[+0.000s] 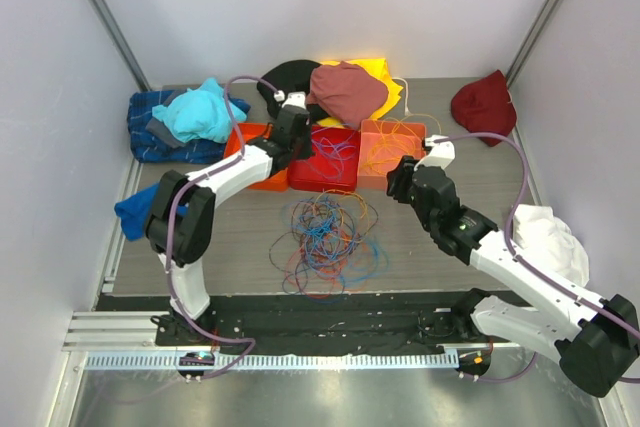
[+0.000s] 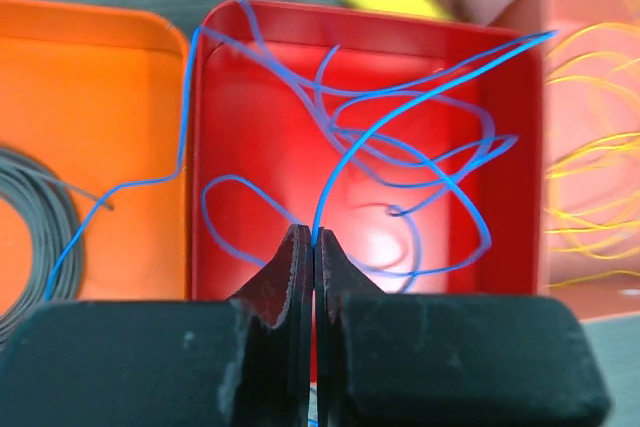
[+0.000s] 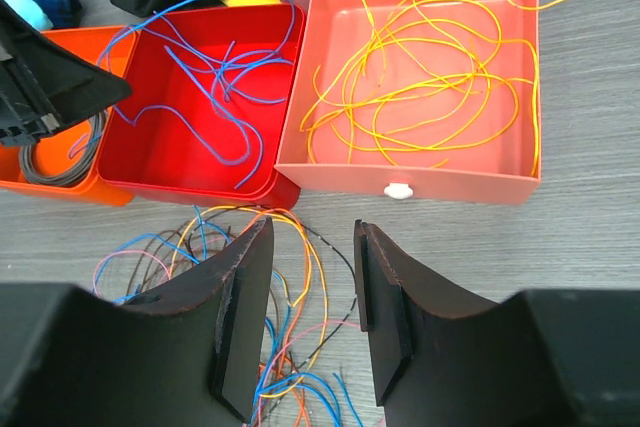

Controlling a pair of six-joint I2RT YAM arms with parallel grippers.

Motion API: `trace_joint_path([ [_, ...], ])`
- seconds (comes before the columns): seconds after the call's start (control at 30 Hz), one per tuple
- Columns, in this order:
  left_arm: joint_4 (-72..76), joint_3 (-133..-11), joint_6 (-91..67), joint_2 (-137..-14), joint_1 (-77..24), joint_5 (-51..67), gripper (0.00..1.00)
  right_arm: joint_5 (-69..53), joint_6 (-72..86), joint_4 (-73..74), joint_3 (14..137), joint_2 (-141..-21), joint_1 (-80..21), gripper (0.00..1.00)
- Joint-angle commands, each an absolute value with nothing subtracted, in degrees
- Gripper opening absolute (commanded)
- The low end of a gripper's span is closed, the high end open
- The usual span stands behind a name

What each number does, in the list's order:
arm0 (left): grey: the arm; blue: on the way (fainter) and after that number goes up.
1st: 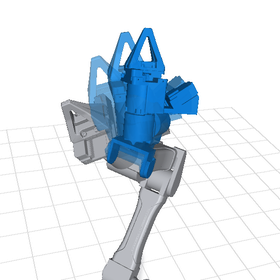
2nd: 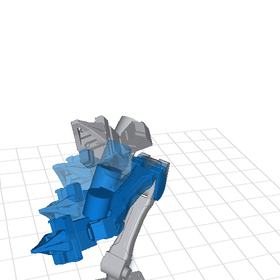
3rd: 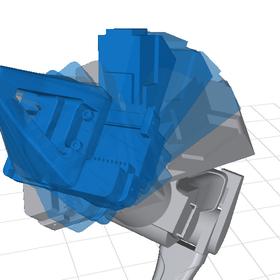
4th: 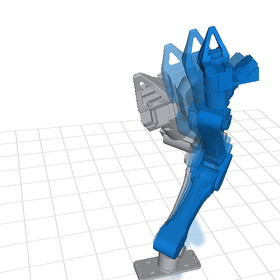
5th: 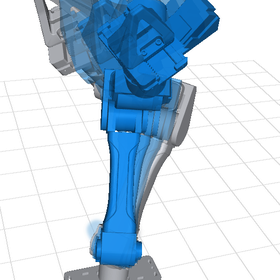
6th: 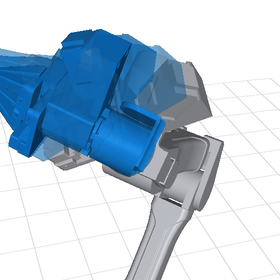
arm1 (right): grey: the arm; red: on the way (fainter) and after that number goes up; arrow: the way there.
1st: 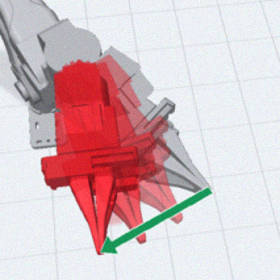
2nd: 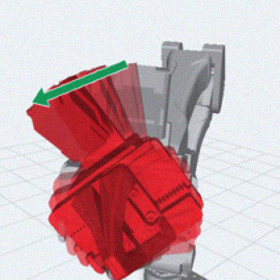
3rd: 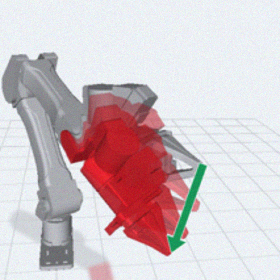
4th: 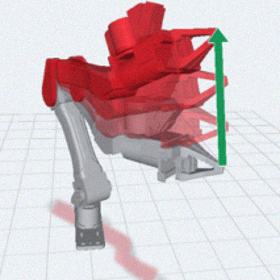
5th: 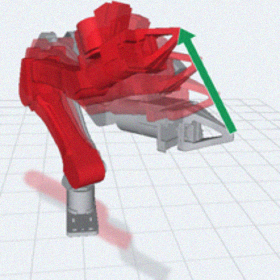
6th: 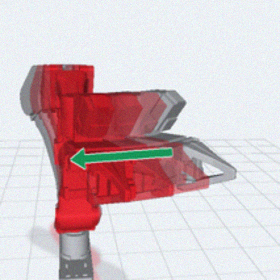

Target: Untangle the cables

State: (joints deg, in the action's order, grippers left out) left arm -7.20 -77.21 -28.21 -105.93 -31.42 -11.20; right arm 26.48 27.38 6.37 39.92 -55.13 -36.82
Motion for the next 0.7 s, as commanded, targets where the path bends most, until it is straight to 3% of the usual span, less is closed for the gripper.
trace_joint_path([
  [0.0, -11.6, -82.0, -25.5, -108.6, -31.5, -15.0, 0.00, 27.7, 27.6, 5.3, 39.9, -54.8, -37.1, 0.46],
  [0.07, -14.1, -83.1, -25.5, -110.6, -31.6, -15.6, 0.00, 27.6, 27.7, 5.2, 40.0, -55.0, -37.1, 0.46],
  [0.1, -14.7, -83.7, -25.5, -110.9, -31.5, -15.9, 0.07, 27.7, 27.6, 5.4, 40.0, -55.0, -37.1, 0.46],
  [0.17, -14.4, -82.7, -25.6, -109.6, -31.5, -15.9, 0.31, 27.8, 27.5, 5.4, 39.9, -54.9, -37.2, 0.46],
  [0.2, -13.5, -81.8, -25.4, -108.6, -31.7, -16.5, 0.54, 27.9, 27.4, 5.3, 40.0, -55.0, -37.1, 0.46],
  [0.27, -11.7, -79.0, -24.9, -104.4, -31.8, -17.2, 0.69, 27.9, 27.5, 5.2, 39.9, -55.2, -37.1, 0.46],
  [0.3, -10.8, -78.5, -24.7, -103.2, -31.8, -17.7, 0.99, 27.8, 27.5, 5.1, 39.9, -55.3, -37.1, 0.46],
  [0.67, -8.9, -75.2, -23.5, -86.1, -31.8, -20.4, 1.00, 26.8, 28.4, 4.2, 39.1, -55.1, -37.1, 0.46],
])
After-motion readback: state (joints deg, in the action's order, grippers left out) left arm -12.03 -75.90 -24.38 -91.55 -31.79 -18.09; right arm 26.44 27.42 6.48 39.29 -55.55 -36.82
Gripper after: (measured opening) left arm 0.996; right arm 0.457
